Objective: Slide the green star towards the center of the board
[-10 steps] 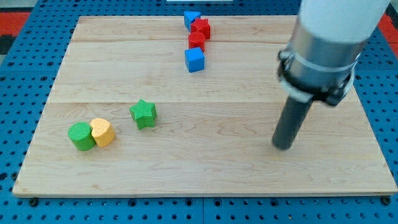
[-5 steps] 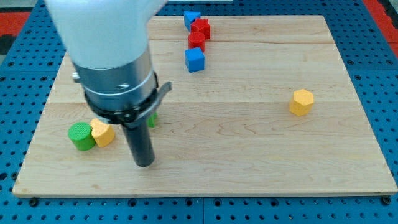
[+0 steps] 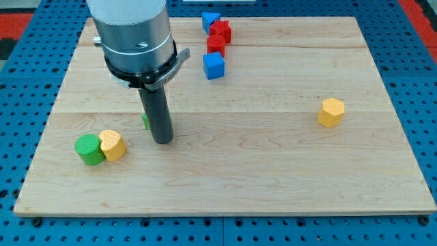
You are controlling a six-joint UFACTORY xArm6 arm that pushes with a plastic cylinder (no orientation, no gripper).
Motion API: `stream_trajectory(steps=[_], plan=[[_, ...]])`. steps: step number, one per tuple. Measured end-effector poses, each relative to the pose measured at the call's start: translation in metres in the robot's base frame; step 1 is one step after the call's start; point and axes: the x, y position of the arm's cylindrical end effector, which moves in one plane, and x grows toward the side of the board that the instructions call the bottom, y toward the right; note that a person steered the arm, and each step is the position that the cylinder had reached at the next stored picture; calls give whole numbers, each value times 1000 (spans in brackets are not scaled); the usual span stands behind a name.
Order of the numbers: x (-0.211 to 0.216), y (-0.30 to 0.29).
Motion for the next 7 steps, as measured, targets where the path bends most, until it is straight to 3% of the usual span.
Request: stream_trajectory(steps=[2,3,5,7], plan=[[-36,0],[-28,-3],[-21,-59],[-58,-102]])
